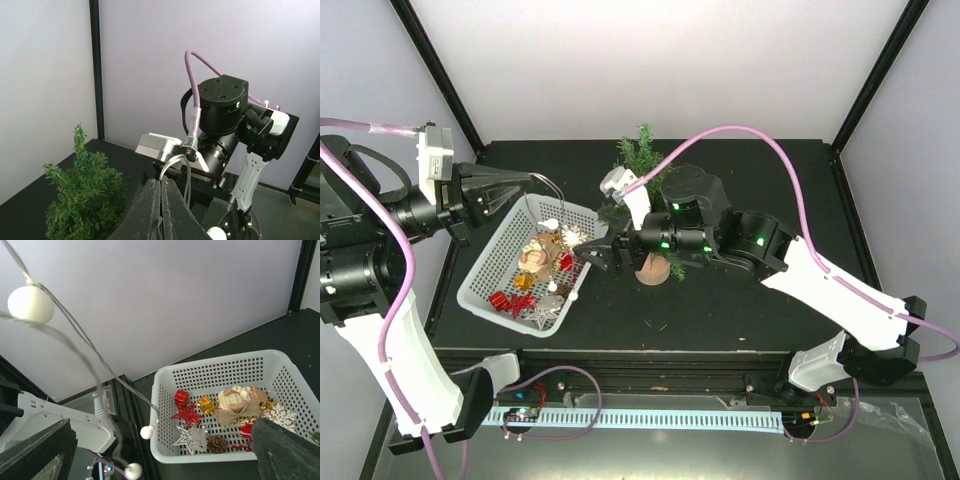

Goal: Decorate the small christmas tree

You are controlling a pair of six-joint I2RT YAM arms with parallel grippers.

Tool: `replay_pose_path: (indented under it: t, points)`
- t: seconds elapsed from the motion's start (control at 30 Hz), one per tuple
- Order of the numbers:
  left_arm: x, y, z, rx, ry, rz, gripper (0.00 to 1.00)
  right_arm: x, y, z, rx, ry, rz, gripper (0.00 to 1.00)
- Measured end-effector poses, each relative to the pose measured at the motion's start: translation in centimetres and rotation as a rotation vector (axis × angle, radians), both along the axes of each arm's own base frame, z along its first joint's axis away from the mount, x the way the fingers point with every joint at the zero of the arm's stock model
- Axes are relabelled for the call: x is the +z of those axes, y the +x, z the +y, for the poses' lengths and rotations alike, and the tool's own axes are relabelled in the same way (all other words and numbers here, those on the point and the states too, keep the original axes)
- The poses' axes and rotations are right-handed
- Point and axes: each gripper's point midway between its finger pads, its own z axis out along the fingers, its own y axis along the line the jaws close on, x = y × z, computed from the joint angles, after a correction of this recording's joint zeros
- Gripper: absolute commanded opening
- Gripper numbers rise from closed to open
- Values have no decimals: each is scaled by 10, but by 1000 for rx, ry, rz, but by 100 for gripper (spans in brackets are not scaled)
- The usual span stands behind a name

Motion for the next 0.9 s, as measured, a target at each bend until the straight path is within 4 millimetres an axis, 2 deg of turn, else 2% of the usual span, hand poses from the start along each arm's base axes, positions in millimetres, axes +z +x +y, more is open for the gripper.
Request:
replay_pose_path:
  t: [0.27, 0.47, 0.73, 0.8, 0.9]
  points:
    - [1, -9, -2, -13, -3, -3, 1, -8, -6, 20, 50, 6, 27, 95]
    - [0, -11, -3, -14, -4, -1, 2, -7, -12, 23, 74, 13, 31, 94]
    - [-1, -9, -3, -15, -8, 13, 2, -6, -10, 26, 74, 25, 26, 94]
    - [-2, -9, -2, -15, -9, 16, 2, -8, -9, 30, 74, 23, 27, 89]
    - [-2, -9, -2, -15, -10, 17, 2, -15, -6, 36, 75, 11, 35, 67]
